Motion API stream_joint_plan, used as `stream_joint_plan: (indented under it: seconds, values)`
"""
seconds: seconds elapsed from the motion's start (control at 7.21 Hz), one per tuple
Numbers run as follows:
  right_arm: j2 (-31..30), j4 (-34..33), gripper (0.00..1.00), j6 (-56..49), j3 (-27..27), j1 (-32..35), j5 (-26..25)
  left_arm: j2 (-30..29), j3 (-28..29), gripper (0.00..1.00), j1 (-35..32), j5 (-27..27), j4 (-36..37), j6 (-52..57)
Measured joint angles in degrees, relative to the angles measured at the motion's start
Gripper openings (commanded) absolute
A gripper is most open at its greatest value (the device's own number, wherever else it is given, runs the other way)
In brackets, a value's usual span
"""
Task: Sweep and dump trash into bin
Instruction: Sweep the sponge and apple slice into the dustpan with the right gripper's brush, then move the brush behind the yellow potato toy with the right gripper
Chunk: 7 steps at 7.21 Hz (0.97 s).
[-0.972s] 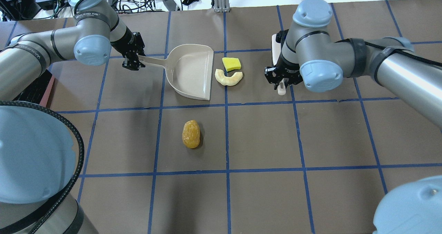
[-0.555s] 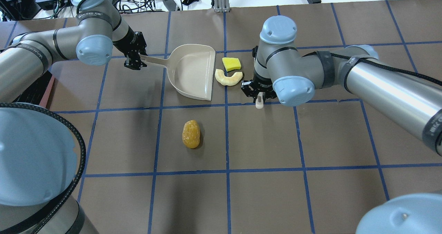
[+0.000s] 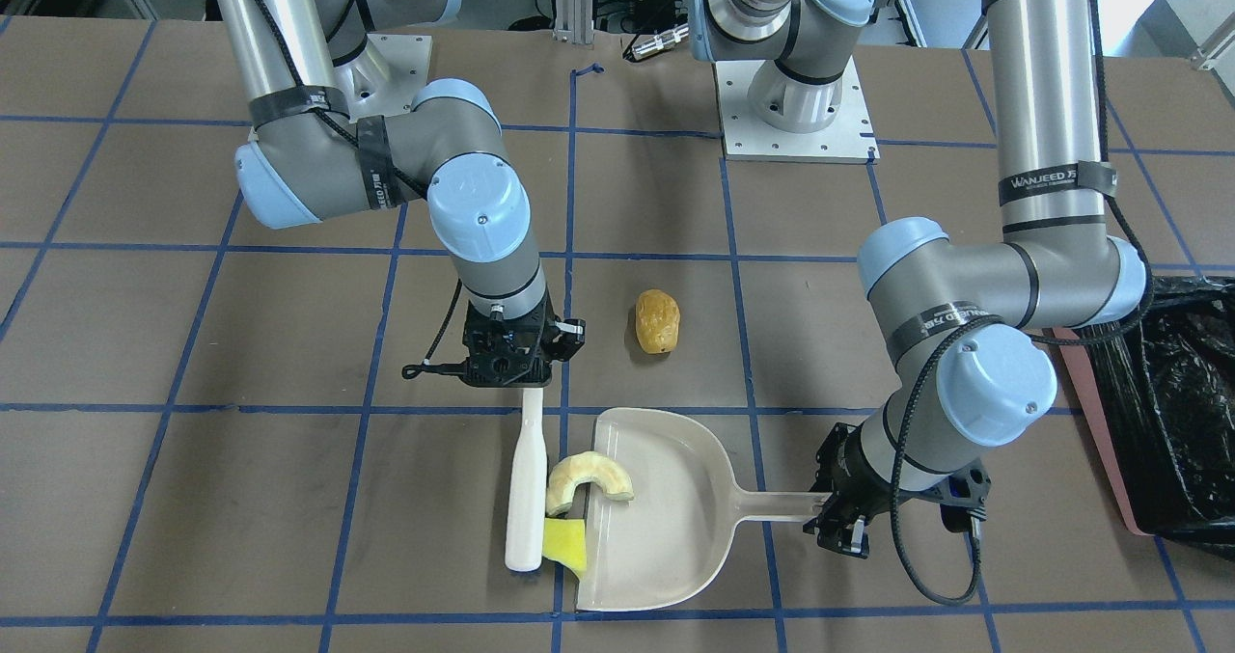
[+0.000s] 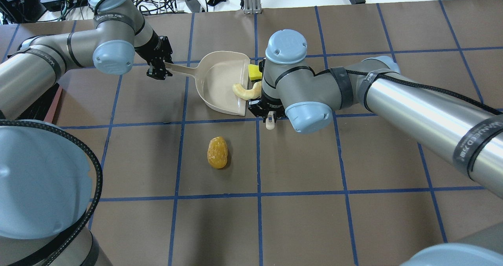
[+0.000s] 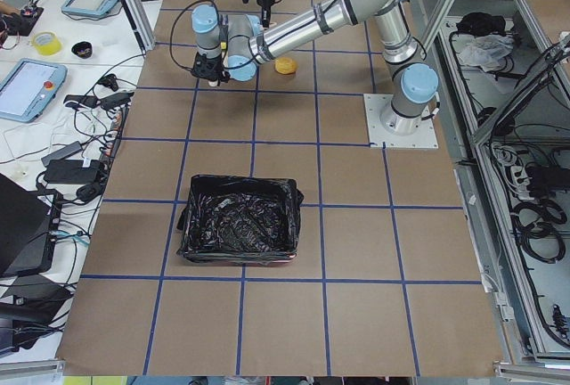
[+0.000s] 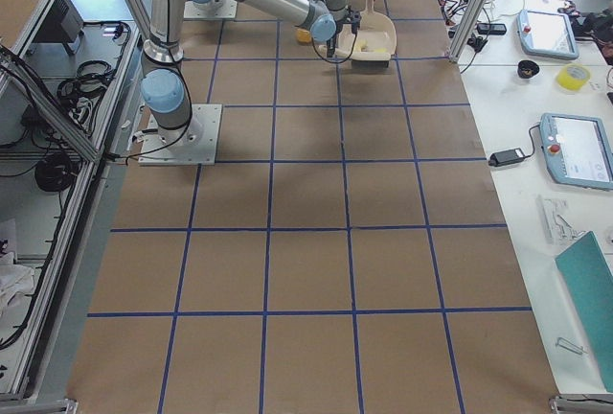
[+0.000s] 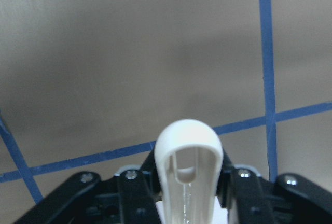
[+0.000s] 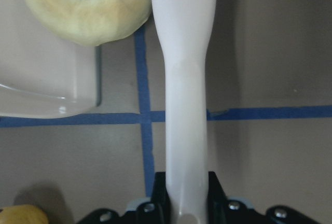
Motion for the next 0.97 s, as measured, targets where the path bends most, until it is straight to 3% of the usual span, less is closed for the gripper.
stream_joint_plan:
  seconds: [0.56, 0.97]
  values:
    - [1.5, -0.5, 0.18, 4.1, -3.3, 3.6, 1.4, -0.6, -0.1, 0.00, -0.2, -0.1, 0.2, -0.1]
    - [-1.3, 3.8, 0.18, 3.7, -3.6, 2.9, -3.6, -0.6, -0.1, 0.00, 0.5, -1.9, 0.0, 2.3]
